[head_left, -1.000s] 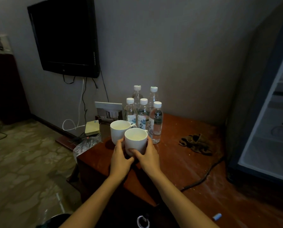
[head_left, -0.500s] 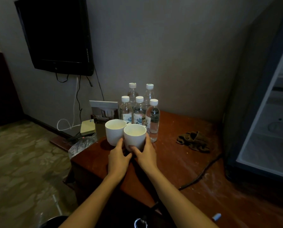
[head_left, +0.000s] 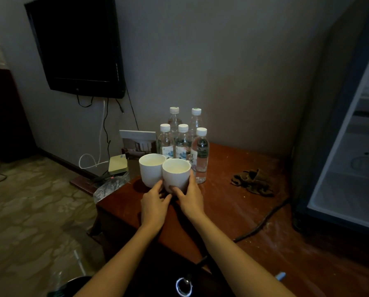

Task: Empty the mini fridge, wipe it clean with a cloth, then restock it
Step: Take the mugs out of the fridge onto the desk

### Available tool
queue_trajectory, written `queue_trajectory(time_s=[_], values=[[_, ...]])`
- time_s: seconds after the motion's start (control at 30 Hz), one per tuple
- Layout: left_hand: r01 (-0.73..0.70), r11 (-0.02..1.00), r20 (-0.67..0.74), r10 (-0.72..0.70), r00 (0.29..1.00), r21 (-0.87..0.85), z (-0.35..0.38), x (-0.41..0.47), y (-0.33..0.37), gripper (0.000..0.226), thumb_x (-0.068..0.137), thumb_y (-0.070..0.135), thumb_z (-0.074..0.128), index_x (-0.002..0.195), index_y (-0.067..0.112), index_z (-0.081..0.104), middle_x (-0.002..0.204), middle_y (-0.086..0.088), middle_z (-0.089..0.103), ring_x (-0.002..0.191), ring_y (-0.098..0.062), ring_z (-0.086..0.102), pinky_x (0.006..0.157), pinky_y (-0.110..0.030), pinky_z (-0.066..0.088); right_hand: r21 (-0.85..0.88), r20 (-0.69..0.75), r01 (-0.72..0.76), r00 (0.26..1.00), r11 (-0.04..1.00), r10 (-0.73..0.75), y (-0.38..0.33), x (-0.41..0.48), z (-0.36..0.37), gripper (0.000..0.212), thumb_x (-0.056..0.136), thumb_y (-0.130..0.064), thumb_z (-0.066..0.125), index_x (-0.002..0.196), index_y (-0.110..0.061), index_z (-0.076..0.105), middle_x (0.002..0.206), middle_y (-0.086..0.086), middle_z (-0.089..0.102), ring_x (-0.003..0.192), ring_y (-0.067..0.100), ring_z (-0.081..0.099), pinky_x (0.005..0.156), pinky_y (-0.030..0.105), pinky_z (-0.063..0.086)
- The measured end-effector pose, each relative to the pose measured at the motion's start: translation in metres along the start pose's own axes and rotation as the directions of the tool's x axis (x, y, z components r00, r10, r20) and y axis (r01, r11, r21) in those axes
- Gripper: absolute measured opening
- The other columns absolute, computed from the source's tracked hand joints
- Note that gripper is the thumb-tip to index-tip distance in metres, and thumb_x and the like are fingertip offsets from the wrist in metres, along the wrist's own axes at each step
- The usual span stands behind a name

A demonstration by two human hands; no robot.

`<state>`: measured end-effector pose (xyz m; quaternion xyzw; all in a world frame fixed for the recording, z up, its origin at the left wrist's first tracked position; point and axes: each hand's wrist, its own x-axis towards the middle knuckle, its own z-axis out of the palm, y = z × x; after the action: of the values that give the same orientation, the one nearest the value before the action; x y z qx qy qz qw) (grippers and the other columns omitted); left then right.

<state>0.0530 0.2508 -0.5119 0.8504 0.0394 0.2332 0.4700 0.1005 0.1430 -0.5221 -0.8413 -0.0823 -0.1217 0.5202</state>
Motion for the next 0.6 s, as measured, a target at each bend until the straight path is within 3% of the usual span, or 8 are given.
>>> queue_trajectory(time_s=[0.1, 0.27, 0.43, 0.6], values=[[0.034, 0.999, 0.039, -0.032, 0.999, -0.035, -0.001, -0.004, 0.002, 0.056, 0.085, 0.004, 0.069, 0.138, 0.011, 0.051, 0.127, -0.010, 0.063, 0.112, -0.021, 0.063, 0.090, -0.024, 0.046, -0.009, 0.018, -0.034, 0.999, 0.999, 0.034, -0.003, -0.002, -0.002, 0.080, 0.090, -0.031, 0.065, 0.153, -0.018, 0.018, 0.152, 0.004, 0.037, 0.136, 0.024, 0.039, 0.108, 0.044, 0.038], [0.097, 0.994, 0.144, -0.088, 0.986, -0.057, -0.005, -0.013, 0.007, 0.064, 0.082, 0.000, 0.071, 0.140, 0.010, 0.047, 0.133, -0.010, 0.059, 0.122, -0.022, 0.056, 0.099, -0.029, 0.044, -0.198, 0.150, -0.067, 0.984, 0.978, 0.098, -0.011, 0.001, -0.027, 0.057, 0.088, -0.029, 0.067, 0.138, -0.012, 0.046, 0.137, 0.009, 0.055, 0.124, 0.028, 0.053, 0.100, 0.040, 0.044], [0.082, 0.990, 0.277, -0.112, 0.954, 0.115, -0.017, -0.014, 0.025, 0.074, 0.077, 0.004, 0.076, 0.143, 0.008, 0.043, 0.137, -0.012, 0.055, 0.125, -0.026, 0.053, 0.100, -0.037, 0.046, -0.290, 0.191, -0.032, 0.977, 0.957, 0.090, -0.016, -0.009, -0.066, 0.037, 0.090, -0.023, 0.067, 0.126, -0.018, 0.062, 0.126, 0.001, 0.064, 0.113, 0.020, 0.061, 0.097, 0.037, 0.049], [0.043, 0.965, 0.380, -0.143, 0.914, 0.259, -0.021, -0.020, 0.074, 0.083, 0.078, 0.015, 0.080, 0.147, 0.003, 0.034, 0.143, -0.016, 0.048, 0.129, -0.028, 0.048, 0.100, -0.035, 0.043, -0.311, 0.100, -0.002, 0.994, 0.950, 0.034, -0.030, -0.024, -0.118, 0.021, 0.089, -0.023, 0.068, 0.110, -0.022, 0.071, 0.112, -0.005, 0.070, 0.102, 0.013, 0.065, 0.089, 0.035, 0.054]])
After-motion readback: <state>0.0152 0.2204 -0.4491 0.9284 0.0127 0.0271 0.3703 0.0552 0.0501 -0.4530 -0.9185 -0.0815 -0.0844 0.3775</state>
